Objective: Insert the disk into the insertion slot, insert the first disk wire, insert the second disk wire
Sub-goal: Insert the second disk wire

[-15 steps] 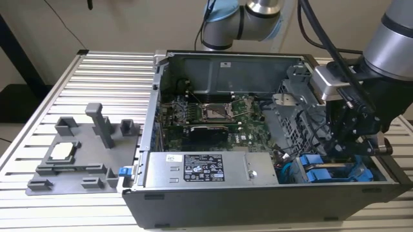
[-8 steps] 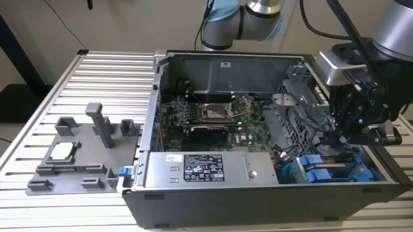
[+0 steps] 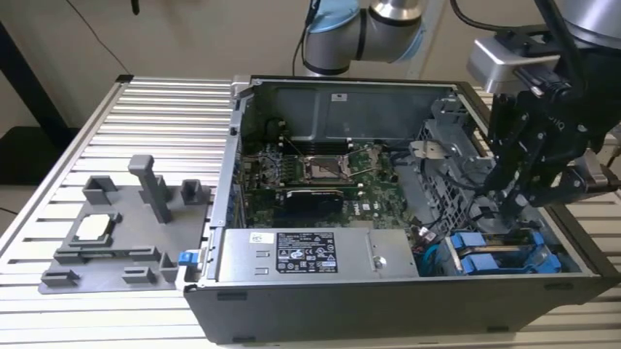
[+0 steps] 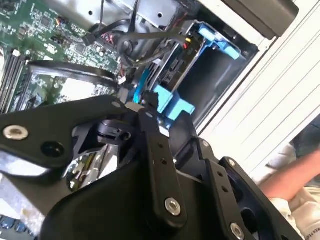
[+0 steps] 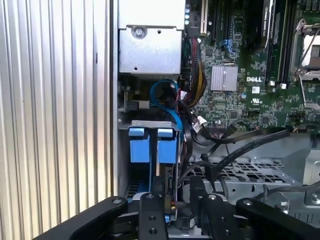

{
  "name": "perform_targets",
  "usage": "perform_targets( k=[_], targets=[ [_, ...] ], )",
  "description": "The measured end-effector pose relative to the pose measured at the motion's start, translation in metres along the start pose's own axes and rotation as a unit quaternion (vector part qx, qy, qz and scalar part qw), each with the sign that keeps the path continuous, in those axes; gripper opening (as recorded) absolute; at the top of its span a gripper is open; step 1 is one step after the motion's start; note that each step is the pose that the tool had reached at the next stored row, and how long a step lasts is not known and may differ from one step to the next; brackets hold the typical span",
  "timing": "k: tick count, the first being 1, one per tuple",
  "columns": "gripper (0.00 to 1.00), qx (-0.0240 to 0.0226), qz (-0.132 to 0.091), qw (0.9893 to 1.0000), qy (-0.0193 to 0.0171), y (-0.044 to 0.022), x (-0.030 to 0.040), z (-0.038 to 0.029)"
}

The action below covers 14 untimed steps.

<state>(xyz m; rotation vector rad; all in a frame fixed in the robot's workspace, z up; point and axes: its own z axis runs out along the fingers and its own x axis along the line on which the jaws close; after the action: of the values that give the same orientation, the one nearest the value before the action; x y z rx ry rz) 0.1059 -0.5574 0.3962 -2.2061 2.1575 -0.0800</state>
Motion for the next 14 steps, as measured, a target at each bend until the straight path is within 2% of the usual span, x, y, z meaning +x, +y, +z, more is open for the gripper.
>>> perform_targets(
  k=[1,8,10,12,14],
  targets=[
    [0.40,0.0009,0.000,1.0000,0.0001,0.0023,-0.0027,0.0000],
    [0.40,0.0145,0.000,0.9999,0.0015,0.0106,-0.0295,0.0053],
    [0.40,0.0182,0.000,0.9998,0.0034,0.0128,-0.0342,0.0070],
    [0.40,0.0211,0.000,0.9998,0.0060,0.0147,-0.0357,0.0091],
    [0.40,0.0223,-0.001,0.9997,0.0117,0.0148,-0.0358,0.0105]
  ],
)
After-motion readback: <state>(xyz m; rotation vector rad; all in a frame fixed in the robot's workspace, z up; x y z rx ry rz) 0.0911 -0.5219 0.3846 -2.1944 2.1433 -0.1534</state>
